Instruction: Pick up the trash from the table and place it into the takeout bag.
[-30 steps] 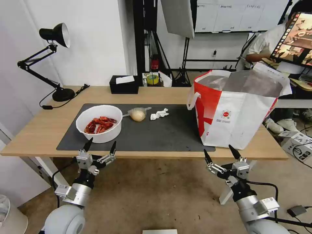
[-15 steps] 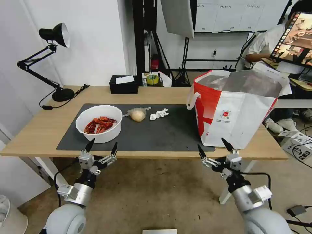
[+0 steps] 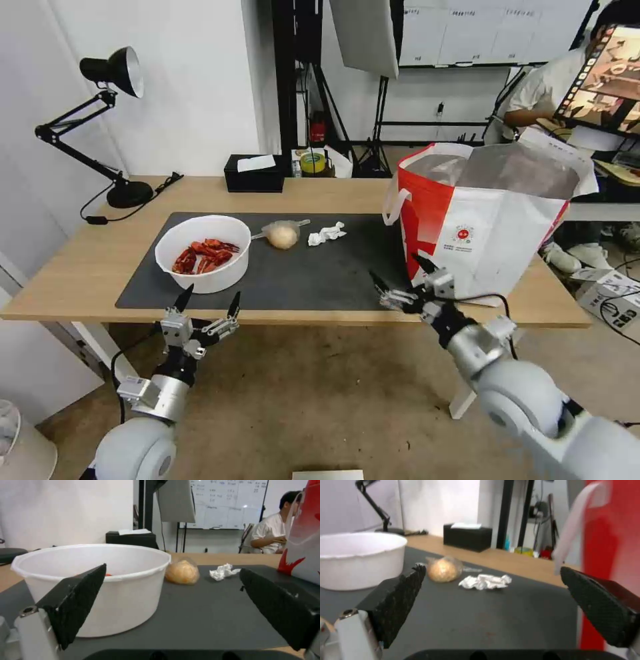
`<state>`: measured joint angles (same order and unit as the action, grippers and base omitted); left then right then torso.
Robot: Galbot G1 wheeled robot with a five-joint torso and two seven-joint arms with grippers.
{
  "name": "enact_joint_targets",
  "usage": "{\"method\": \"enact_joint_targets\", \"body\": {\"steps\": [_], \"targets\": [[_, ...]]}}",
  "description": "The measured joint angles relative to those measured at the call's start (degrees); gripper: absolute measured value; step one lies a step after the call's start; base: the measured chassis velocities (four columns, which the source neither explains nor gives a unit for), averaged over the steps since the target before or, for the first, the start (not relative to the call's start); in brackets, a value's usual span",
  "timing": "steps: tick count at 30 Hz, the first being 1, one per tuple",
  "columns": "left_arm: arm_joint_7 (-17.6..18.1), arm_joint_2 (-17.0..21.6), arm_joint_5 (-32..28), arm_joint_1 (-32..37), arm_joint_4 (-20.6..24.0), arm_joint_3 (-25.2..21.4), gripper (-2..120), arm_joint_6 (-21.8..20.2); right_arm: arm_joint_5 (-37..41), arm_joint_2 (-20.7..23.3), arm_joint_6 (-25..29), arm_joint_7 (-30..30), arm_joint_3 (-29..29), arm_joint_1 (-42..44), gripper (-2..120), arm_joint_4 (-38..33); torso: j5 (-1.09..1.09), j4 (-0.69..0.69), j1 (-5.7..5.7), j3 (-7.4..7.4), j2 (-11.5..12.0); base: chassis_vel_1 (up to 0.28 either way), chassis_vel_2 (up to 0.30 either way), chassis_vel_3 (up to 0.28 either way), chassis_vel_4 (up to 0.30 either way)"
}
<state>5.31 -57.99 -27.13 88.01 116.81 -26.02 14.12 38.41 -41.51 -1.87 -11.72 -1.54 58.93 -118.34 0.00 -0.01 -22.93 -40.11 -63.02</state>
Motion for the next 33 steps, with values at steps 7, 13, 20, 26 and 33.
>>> {"method": "enact_joint_targets", "body": {"steps": [7,13,20,26,33], "targets": [[0.0,-0.2,0.0,0.5,0.0,-0.6,100,0.0,4.3,-2.9,-3.0,-3.6,11.6,-13.5,100,7.1,0.02,0.01,0.00,0.00,0.0,0.000,0.000,0.000,0.000],[0.1,-0.6,-0.2,0.3,-0.1,-0.5,100,0.0,7.1,-6.4,-6.3,-6.3,18.7,-24.0,100,13.3,0.00,0.01,0.00,0.00,0.0,0.000,0.000,0.000,0.000],[0.1,-1.0,-0.2,0.2,-0.3,-0.3,100,-0.1,9.0,-12.5,-8.7,-9.3,24.6,-33.0,100,20.9,-0.01,0.01,0.00,0.00,0.0,0.000,0.000,0.000,0.000],[0.1,-0.9,-0.4,0.7,-0.2,-1.4,100,-0.1,12.9,-18.8,-11.2,-12.8,27.7,-37.9,100,29.0,0.00,0.01,0.00,0.00,0.0,0.000,0.000,0.000,0.000],[0.1,-1.0,-1.1,0.8,0.4,-1.5,100,-0.1,14.6,-23.9,-11.7,-13.2,28.5,-41.5,100,37.8,0.00,0.01,0.00,0.00,0.0,0.000,0.000,0.000,0.000]]}}
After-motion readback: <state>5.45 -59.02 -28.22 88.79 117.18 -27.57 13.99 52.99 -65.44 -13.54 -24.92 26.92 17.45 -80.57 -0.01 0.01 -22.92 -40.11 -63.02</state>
